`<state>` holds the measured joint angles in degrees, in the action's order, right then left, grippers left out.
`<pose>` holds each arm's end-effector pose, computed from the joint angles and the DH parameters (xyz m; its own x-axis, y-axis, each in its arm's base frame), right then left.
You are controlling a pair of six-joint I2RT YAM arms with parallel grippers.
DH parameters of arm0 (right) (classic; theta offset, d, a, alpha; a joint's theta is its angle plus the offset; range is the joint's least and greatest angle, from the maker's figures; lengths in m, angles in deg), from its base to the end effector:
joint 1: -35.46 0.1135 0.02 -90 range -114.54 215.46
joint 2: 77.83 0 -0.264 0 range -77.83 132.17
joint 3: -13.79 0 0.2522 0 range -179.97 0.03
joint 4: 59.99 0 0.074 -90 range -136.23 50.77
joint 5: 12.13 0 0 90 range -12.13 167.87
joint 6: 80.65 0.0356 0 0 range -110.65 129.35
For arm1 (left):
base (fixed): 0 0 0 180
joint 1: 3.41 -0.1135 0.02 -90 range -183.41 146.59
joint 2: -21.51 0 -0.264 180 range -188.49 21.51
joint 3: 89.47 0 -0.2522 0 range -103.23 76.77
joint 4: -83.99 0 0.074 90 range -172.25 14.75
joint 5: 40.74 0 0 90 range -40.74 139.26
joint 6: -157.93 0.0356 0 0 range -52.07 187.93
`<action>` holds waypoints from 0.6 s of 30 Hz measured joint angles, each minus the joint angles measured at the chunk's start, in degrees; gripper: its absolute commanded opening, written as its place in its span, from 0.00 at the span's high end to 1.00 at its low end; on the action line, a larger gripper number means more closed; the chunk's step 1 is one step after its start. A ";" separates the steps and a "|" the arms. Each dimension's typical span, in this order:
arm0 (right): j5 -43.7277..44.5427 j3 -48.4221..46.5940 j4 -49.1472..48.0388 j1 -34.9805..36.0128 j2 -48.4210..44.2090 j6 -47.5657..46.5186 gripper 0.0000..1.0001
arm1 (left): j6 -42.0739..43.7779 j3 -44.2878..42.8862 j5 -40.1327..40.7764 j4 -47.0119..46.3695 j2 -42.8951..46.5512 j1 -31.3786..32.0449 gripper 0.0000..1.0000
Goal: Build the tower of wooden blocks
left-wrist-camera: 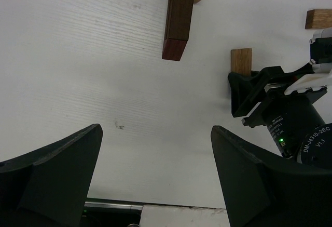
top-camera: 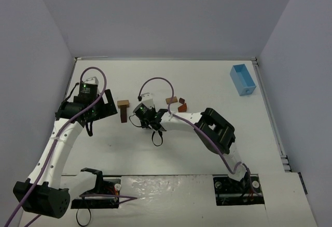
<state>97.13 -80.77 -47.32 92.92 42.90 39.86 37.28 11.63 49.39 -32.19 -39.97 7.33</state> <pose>0.2601 0.3857 0.1617 -0.6245 -0.0877 -0.7761 -0.3953 0.8925 0.2172 0.2065 -0.0391 0.3416 -0.7063 -0.3849 -0.5941 -0.2037 0.9143 -0.3501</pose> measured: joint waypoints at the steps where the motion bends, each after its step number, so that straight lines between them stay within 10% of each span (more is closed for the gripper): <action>1: 0.22 -0.01 0.03 -0.03 0.02 0.50 0.44 | -0.27 0.03 0.00 0.12 0.00 0.00 0.17; 8: 0.90 0.15 0.09 -0.10 -0.36 1.16 0.17 | -3.01 0.08 -0.73 0.40 -1.41 0.27 0.18; 18: 1.29 13.06 1.09 -4.97 -24.65 -3.26 0.13 | -11.03 -7.83 1.58 -1.85 -16.29 14.08 0.24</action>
<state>98.42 -67.72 -46.23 87.95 18.25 36.61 26.26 3.81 50.98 -34.04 -56.26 21.41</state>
